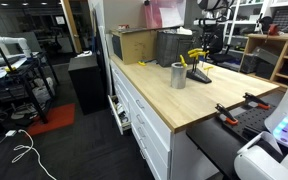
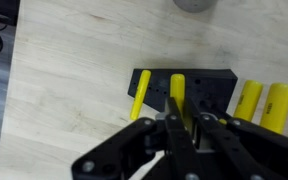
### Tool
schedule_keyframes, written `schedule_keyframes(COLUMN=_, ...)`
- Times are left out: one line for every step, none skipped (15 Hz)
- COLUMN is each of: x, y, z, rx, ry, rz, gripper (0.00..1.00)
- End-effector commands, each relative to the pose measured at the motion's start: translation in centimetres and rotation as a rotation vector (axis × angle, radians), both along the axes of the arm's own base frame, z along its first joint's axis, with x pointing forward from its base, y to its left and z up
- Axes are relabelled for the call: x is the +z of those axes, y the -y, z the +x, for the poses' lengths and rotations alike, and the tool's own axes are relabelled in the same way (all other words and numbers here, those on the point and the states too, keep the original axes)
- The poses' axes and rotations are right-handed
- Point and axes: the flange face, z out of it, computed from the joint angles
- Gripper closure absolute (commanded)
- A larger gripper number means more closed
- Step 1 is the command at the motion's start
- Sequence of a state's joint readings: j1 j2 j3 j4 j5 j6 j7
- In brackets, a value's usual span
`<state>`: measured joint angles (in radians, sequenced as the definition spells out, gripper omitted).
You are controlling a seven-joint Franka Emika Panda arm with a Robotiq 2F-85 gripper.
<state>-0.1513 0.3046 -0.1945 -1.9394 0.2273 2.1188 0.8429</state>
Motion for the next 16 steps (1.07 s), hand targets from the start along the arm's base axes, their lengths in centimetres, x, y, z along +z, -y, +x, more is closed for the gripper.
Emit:
schedule_keyframes(x=3.7, y=-2.6, z=-0.6, rx=0.142, ry=0.061, rz=-0.016, gripper=0.97)
schedule_keyframes(x=4.6, y=-3.3, z=-0.4, rx=0.173, ry=0.077, rz=-0.022, gripper=0.97)
schedule_keyframes(x=5.4, y=-4.1, z=-0.1, rx=0.213, ry=0.098, rz=-0.035, gripper=0.97)
schedule_keyframes(x=6.2, y=-4.9, z=0.0, rx=0.257, ry=0.114, rz=-0.041, gripper=0.97)
schedule_keyframes(x=6.9, y=-5.8, z=0.2, rx=0.308, ry=0.13, rz=-0.05, gripper=0.97)
schedule_keyframes(x=7.4, y=-6.6, z=0.4, rx=0.358, ry=0.144, rz=-0.06, gripper=0.97)
schedule_keyframes(x=7.8, y=-7.3, z=0.6, rx=0.409, ry=0.155, rz=-0.068, gripper=0.97)
schedule_keyframes(x=8.1, y=-8.1, z=0.8, rx=0.459, ry=0.168, rz=-0.072, gripper=0.97)
schedule_keyframes(x=8.5, y=-8.7, z=0.9, rx=0.51, ry=0.18, rz=-0.075, gripper=0.97)
schedule_keyframes(x=8.5, y=-9.4, z=1.1, rx=0.557, ry=0.192, rz=-0.078, gripper=0.97)
schedule_keyframes(x=8.6, y=-9.9, z=1.2, rx=0.598, ry=0.2, rz=-0.084, gripper=0.97)
schedule_keyframes(x=8.7, y=-10.4, z=1.3, rx=0.64, ry=0.207, rz=-0.081, gripper=0.97)
schedule_keyframes(x=8.6, y=-11.0, z=1.4, rx=0.682, ry=0.212, rz=-0.085, gripper=0.97)
schedule_keyframes(x=8.6, y=-11.4, z=1.5, rx=0.718, ry=0.217, rz=-0.081, gripper=0.97)
schedule_keyframes(x=8.4, y=-12.0, z=1.5, rx=0.756, ry=0.217, rz=-0.081, gripper=0.97)
schedule_keyframes(x=8.4, y=-12.5, z=1.5, rx=0.792, ry=0.216, rz=-0.08, gripper=0.97)
